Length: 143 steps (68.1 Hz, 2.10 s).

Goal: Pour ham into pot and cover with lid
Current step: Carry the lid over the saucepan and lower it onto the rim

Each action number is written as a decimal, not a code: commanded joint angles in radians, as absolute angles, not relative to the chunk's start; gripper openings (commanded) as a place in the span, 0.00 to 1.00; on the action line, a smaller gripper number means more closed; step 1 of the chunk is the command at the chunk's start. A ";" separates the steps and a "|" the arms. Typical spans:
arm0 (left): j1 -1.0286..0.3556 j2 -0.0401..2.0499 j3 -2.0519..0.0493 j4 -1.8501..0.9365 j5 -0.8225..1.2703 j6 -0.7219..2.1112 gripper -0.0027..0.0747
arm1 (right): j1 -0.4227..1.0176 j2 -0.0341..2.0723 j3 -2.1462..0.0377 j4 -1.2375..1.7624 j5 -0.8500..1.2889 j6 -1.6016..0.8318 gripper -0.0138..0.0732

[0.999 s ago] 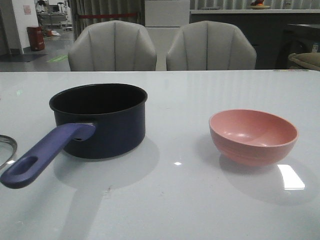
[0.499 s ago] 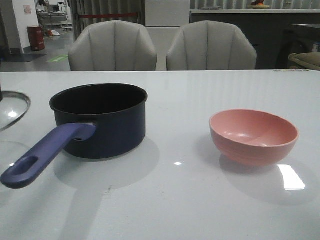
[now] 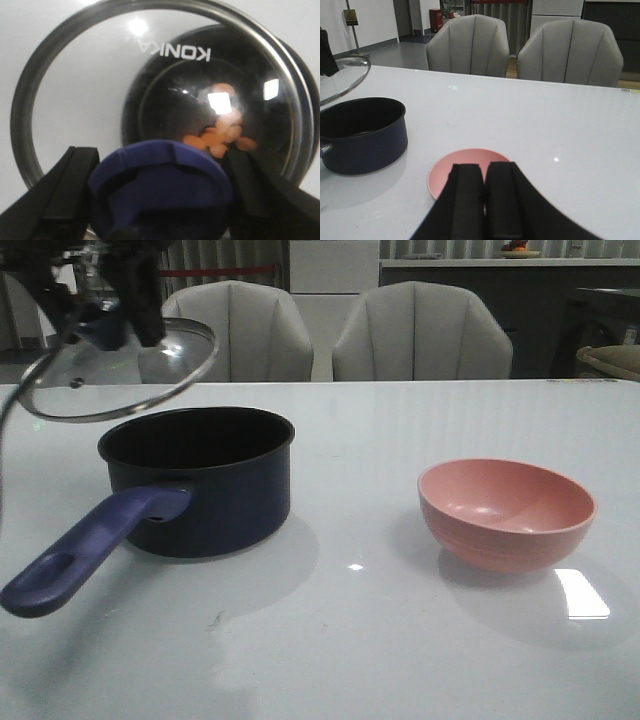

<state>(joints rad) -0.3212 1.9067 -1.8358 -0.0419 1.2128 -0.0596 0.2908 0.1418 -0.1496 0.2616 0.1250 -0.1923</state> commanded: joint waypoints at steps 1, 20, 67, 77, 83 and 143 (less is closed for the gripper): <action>-0.364 1.911 -1.923 -0.046 1.233 -0.055 0.41 | 0.294 0.151 -0.177 0.266 0.047 -0.201 0.33; -0.385 1.999 -1.991 -0.072 1.264 -0.065 0.41 | 0.294 0.151 -0.177 0.266 0.047 -0.201 0.33; -0.414 2.015 -1.991 -0.091 1.269 -0.065 0.41 | 0.294 0.151 -0.177 0.266 0.048 -0.201 0.33; -0.412 2.015 -1.991 -0.077 1.269 -0.065 0.41 | 0.294 0.151 -0.177 0.266 0.048 -0.201 0.33; -0.412 2.015 -1.991 -0.077 1.269 -0.065 0.41 | 0.294 0.151 -0.177 0.266 0.048 -0.201 0.33; -0.414 2.015 -1.947 -0.045 1.269 -0.053 0.75 | 0.294 0.151 -0.177 0.266 0.048 -0.201 0.33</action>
